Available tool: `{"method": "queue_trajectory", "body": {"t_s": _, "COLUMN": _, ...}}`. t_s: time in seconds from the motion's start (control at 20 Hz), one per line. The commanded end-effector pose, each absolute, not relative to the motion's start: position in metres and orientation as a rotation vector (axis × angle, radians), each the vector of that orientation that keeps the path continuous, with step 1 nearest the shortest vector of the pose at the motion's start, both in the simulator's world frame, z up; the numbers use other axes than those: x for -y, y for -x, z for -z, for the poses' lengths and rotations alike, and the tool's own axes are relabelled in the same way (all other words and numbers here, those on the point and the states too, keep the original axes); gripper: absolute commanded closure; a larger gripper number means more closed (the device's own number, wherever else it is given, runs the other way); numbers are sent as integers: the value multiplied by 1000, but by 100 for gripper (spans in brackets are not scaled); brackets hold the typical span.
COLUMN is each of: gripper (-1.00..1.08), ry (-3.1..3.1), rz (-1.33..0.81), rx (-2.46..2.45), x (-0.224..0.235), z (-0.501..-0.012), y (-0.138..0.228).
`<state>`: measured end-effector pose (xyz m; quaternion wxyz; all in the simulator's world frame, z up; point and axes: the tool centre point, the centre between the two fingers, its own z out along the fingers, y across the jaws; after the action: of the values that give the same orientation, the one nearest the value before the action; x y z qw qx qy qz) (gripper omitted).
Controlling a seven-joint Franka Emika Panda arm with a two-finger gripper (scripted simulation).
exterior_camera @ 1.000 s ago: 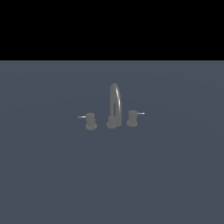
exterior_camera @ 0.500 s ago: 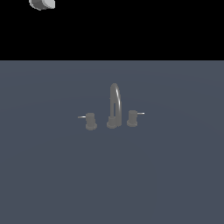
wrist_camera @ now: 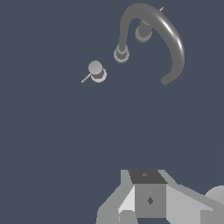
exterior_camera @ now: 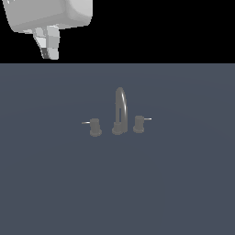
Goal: Turn on the faucet by rotating a designated handle.
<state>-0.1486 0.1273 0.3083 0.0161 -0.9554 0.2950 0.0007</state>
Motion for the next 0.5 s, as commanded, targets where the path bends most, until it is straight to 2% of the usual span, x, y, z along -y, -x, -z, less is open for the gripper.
{"method": "queue_trajectory", "body": {"t_s": 0.0, "gripper": 108, "ry": 2946, "rz": -2, "rx": -992, "x": -134, "z": -293, "y": 137}}
{"method": "queue_trajectory", "body": {"t_s": 0.45, "gripper": 108, "ry": 2857, "rz": -4, "rx": -1230, "x": -148, "z": -245, "y": 97}}
